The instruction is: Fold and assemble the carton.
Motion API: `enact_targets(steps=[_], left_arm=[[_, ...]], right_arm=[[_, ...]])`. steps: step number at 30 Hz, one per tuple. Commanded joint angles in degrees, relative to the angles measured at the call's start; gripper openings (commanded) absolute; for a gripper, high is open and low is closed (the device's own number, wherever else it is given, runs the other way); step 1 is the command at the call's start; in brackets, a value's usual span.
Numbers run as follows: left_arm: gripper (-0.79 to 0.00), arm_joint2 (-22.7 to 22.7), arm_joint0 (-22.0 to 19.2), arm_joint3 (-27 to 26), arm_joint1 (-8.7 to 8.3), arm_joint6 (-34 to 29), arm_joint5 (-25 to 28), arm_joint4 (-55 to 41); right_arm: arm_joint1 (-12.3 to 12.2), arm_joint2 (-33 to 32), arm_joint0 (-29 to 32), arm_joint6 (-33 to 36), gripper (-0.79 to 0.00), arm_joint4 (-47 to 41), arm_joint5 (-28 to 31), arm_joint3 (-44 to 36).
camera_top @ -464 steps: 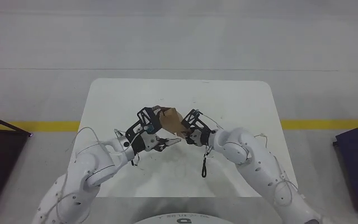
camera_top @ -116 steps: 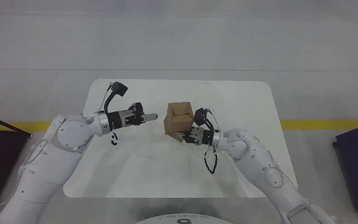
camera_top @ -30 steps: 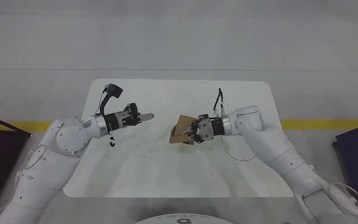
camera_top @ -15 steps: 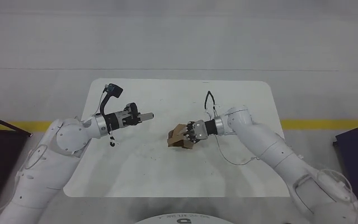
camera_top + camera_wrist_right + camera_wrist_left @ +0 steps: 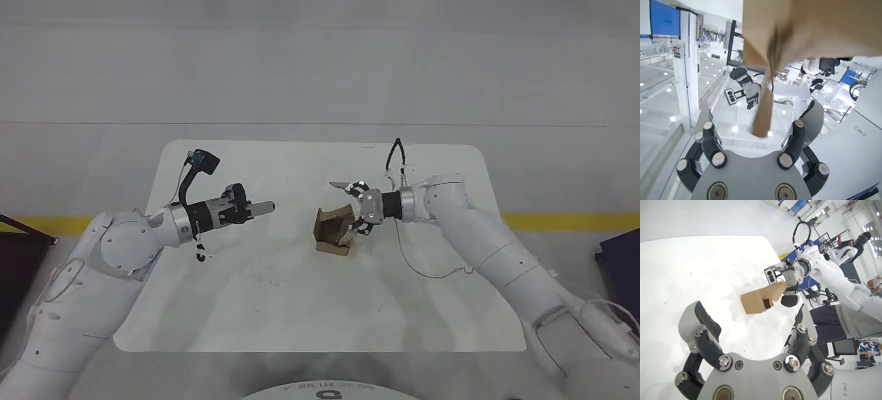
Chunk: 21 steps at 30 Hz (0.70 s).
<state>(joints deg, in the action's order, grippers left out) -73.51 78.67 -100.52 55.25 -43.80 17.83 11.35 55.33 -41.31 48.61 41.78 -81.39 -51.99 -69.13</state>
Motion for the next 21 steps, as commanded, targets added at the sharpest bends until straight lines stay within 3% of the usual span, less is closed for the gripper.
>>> enact_targets(steps=[1, 6, 10, 14, 16, 21], left_arm=[[0.0, 0.0, 0.0, 0.0, 0.0, 0.0, 0.0, 0.0], [0.0, 0.0, 0.0, 0.0, 0.0, 0.0, 0.0, 0.0], [0.0, 0.0, 0.0, 0.0, 0.0, 0.0, 0.0, 0.0], [0.0, 0.0, 0.0, 0.0, 0.0, 0.0, 0.0, 0.0], [0.0, 0.0, 0.0, 0.0, 0.0, 0.0, 0.0, 0.0], [0.0, 0.0, 0.0, 0.0, 0.0, 0.0, 0.0, 0.0]], right_arm=[[-1.0, -2.4, 1.3, 1.0, 0.0, 1.8, 2.2, -1.9], [-4.1, -9.6, 6.8, 3.5, 0.0, 9.4, 11.6, -9.9], [-6.8, -14.3, 12.6, 4.5, 0.0, 25.2, 23.8, -18.2], [-8.7, -19.5, 21.0, 0.5, 0.0, 35.1, 36.6, -25.5], [-9.1, -21.1, 24.2, -0.9, 0.0, 35.9, 38.3, -27.9], [-9.1, -21.1, 24.2, -0.9, 0.0, 35.9, 38.3, -27.9]])
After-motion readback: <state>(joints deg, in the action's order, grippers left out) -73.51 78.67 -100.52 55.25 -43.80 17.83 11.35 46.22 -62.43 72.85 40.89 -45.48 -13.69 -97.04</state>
